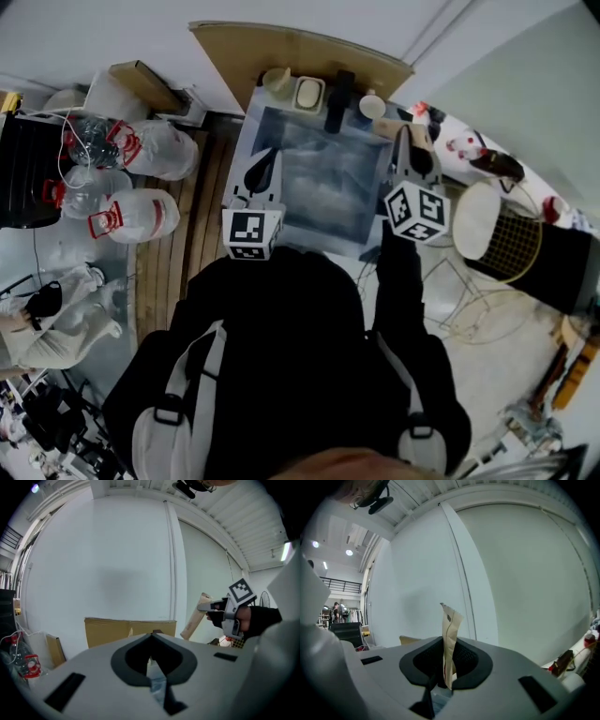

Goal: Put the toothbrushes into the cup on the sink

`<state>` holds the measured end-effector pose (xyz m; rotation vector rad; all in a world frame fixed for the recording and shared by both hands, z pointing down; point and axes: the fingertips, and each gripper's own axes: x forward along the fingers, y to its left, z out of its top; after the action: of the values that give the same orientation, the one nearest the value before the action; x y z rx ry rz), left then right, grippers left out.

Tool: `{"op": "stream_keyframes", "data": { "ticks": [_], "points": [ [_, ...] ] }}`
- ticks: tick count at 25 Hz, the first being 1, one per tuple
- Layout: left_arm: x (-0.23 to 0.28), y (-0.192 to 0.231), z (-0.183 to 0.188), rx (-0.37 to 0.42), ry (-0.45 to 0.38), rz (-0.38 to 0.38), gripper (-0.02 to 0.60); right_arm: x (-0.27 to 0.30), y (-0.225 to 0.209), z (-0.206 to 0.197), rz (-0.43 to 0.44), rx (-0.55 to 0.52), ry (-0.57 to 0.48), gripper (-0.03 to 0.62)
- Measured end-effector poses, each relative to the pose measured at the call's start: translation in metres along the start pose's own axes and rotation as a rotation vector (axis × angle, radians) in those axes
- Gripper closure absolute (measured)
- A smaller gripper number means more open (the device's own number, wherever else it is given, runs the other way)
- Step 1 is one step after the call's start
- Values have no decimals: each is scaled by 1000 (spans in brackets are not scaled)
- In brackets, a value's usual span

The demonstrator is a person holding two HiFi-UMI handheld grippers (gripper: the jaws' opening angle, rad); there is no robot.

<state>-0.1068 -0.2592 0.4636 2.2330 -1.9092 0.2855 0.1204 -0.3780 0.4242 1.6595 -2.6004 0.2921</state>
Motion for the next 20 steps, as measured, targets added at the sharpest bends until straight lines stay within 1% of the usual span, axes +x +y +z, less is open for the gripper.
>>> {"op": "stream_keyframes", "data": {
  "ticks": [4,8,13,20],
  "points": [
    [-11,-7,-10,-9,20,-5,580,31,-15,-7,-40,-4,4,545],
    [-18,-7,-13,-10,29,-2,580,69,-22,-27,-48,-29,28,545],
    [-21,-11,-16,-18,35,-1,580,97,-34,-57,-53,-53,96,545],
    [-25,-11,-18,-21,38,2,580,112,-35,-102,-45,-80,210,545]
  ]
}}
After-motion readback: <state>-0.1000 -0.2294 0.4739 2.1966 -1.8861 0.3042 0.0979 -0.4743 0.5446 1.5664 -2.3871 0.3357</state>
